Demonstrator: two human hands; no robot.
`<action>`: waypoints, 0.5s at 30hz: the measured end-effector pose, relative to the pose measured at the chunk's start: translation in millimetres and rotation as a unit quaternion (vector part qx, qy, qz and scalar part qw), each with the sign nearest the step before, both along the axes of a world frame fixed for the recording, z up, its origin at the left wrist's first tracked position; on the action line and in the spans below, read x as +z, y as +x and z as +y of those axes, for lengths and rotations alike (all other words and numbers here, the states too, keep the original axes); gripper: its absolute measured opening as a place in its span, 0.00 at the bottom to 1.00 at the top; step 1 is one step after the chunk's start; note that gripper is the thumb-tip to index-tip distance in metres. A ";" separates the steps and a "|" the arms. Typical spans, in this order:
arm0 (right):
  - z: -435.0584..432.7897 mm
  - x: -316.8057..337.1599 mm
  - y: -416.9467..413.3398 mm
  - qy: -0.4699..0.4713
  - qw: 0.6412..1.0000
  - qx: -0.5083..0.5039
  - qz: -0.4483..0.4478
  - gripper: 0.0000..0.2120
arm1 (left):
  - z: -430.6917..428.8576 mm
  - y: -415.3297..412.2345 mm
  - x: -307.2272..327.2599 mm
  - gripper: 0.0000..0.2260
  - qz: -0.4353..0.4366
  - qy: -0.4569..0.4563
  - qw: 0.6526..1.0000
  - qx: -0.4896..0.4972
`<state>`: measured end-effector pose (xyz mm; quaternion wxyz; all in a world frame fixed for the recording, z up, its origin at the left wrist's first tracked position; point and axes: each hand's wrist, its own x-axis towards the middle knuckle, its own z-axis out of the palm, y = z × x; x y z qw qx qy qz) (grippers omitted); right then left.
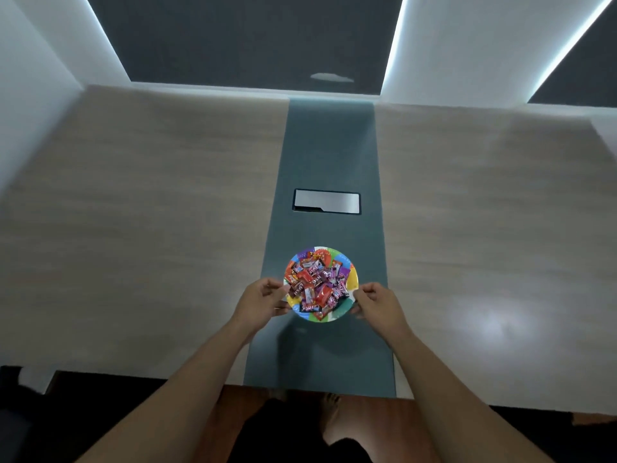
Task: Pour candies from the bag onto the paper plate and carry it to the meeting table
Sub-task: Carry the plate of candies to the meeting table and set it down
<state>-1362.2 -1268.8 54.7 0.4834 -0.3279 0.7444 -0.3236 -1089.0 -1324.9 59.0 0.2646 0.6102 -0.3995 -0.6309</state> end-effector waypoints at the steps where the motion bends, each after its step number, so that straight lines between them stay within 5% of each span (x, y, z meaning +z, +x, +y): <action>1: -10.6 1.9 -3.2 -0.001 1.000 0.001 -0.001 0.07 | -11.4 -3.5 1.3 0.09 0.001 -0.003 1.000 -0.001; 15: -136.1 -7.4 -21.2 0.016 0.999 -0.038 0.017 0.09 | -155.5 -27.2 -6.8 0.07 0.001 -0.004 0.999 -0.039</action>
